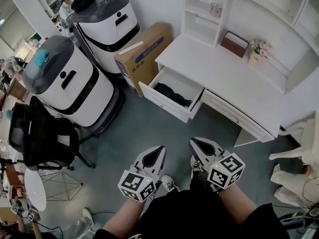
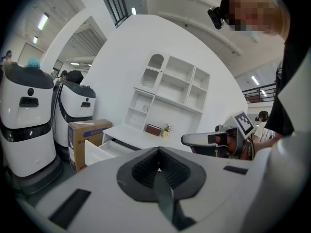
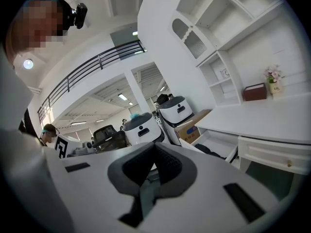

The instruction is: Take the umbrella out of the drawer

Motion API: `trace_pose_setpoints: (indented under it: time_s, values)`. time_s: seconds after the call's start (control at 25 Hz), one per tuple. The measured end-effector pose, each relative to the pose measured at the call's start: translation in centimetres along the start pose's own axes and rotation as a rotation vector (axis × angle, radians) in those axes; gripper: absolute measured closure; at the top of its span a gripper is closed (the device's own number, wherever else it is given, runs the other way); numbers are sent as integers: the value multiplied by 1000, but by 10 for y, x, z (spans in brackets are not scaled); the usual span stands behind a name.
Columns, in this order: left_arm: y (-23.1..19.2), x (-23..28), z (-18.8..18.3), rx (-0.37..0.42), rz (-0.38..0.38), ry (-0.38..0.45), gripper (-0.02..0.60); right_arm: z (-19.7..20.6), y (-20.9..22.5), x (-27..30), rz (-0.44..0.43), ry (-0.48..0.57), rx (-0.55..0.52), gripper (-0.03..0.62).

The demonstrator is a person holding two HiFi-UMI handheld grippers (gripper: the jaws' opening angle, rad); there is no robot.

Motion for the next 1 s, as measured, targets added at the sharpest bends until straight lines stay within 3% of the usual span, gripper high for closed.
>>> trace_pose_setpoints:
  time_s: [1.0]
  values:
    - [5, 90, -3, 7, -146, 68, 578, -55, 102, 38, -121, -42, -51, 592]
Point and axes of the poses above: the fingertips, and each gripper's own axes: x forward along the fingers, y to its right, z out of its underside, the point moved 10 cm from there along -x, backward along the fingers, and after that the axes turned 9 degrees about y, right-handed, at the moved point
